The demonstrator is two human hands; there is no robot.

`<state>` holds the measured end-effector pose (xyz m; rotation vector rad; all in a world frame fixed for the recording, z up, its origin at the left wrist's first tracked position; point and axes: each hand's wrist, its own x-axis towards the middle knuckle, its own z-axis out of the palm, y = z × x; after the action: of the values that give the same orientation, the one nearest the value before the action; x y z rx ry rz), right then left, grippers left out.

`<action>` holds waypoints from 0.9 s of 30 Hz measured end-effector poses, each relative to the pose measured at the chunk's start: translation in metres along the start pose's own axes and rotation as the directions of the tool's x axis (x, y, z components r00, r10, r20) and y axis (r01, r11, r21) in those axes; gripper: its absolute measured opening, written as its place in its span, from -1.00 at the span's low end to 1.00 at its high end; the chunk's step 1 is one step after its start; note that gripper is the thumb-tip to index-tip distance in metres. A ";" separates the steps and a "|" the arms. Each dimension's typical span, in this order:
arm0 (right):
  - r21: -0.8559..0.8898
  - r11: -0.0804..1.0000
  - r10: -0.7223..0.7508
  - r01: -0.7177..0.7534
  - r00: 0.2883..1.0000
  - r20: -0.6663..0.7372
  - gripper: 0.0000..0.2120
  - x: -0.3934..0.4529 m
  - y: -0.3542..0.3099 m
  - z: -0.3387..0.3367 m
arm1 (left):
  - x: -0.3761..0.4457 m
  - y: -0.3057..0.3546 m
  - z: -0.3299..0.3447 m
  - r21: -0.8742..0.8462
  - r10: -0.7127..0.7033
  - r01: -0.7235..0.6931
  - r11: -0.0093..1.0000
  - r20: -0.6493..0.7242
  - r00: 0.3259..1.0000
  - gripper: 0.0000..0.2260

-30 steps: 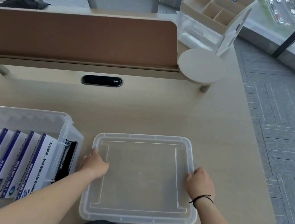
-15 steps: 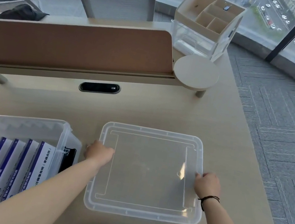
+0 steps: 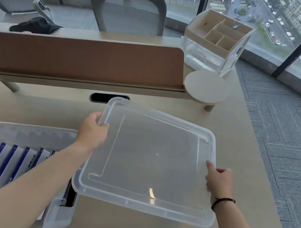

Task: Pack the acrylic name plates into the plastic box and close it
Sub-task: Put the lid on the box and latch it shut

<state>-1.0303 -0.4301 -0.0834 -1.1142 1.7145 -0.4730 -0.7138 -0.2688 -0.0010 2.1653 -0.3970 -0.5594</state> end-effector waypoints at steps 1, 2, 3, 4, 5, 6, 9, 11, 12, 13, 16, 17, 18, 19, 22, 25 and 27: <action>0.028 1.000 -0.011 0.010 0.999 0.032 -0.57 -0.007 -0.006 0.007 | 0.005 -0.003 -0.010 0.028 0.001 0.000 1.000 -0.026 1.000 -0.85; 0.042 0.999 -0.021 0.019 0.998 0.064 -0.58 -0.013 -0.012 0.014 | 0.011 -0.007 -0.020 0.059 0.002 0.000 0.998 -0.045 0.999 -0.91; 0.039 0.999 -0.039 0.035 0.994 0.097 -0.60 -0.020 -0.018 0.023 | 0.016 -0.011 -0.032 0.085 0.004 0.001 0.996 -0.063 0.998 -0.91; 0.021 0.998 -0.054 0.051 0.990 0.130 -0.60 -0.025 -0.021 0.031 | 0.022 -0.016 -0.043 0.103 0.004 0.003 0.995 -0.075 0.997 -0.87; -0.002 0.998 -0.068 0.069 0.985 0.159 -0.60 -0.031 -0.025 0.039 | 0.027 -0.020 -0.055 0.124 -0.003 0.013 0.992 -0.080 0.997 -0.83; -0.023 0.996 -0.083 0.089 0.979 0.184 -0.60 -0.036 -0.028 0.048 | 0.032 -0.026 -0.067 0.150 -0.001 0.013 0.989 -0.083 0.997 -0.79; -0.066 0.990 -0.105 0.125 0.963 0.246 -0.61 -0.058 -0.037 0.074 | 0.041 -0.044 -0.107 0.213 0.007 0.008 0.977 -0.070 0.998 -0.72; -0.095 0.983 -0.125 0.155 0.956 0.267 -0.60 -0.077 -0.046 0.091 | 0.044 -0.060 -0.133 0.247 0.009 0.010 0.969 -0.075 0.997 -0.68; -0.106 0.980 -0.134 0.170 0.951 0.278 -0.60 -0.086 -0.050 0.100 | 0.046 -0.069 -0.145 0.270 0.017 0.006 0.963 -0.081 0.997 -0.66; -0.117 0.976 -0.144 0.184 0.948 0.285 -0.60 -0.096 -0.055 0.109 | 0.048 -0.078 -0.158 0.294 0.023 0.002 0.956 -0.082 0.996 -0.66; -0.143 0.964 -0.177 0.226 0.940 0.291 -0.58 -0.131 -0.068 0.140 | 0.054 -0.106 -0.197 0.335 0.003 0.028 0.942 -0.091 0.996 -0.65; -0.153 0.960 -0.182 0.234 0.939 0.292 -0.57 -0.144 -0.071 0.151 | 0.058 -0.117 -0.211 0.345 -0.009 0.044 0.937 -0.102 0.995 -0.64; -0.162 0.956 -0.189 0.244 0.937 0.294 -0.56 -0.157 -0.072 0.162 | 0.063 -0.128 -0.225 0.363 -0.015 0.054 0.930 -0.109 0.994 -0.63; -0.171 0.951 -0.199 0.256 0.935 0.295 -0.55 -0.172 -0.073 0.173 | 0.067 -0.140 -0.239 0.383 -0.019 0.062 0.922 -0.114 0.993 -0.62; -0.216 0.934 -0.217 0.285 0.932 0.291 -0.53 -0.210 -0.067 0.210 | 0.081 -0.172 -0.281 0.390 0.028 0.015 0.921 -0.103 0.994 -0.65; -0.258 0.917 -0.230 0.304 0.932 0.280 -0.50 -0.242 -0.056 0.246 | 0.094 -0.203 -0.321 0.410 0.025 0.016 0.912 -0.094 0.995 -0.67; -0.303 0.889 -0.266 0.342 0.927 0.266 -0.49 -0.259 -0.051 0.266 | 0.099 -0.220 -0.343 0.457 -0.021 0.058 0.888 -0.085 0.996 -0.62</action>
<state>-0.7505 -0.1880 -0.0240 -1.6454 1.4644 -0.2306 -0.4320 0.0419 -0.0148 2.6477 -0.4813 -0.4299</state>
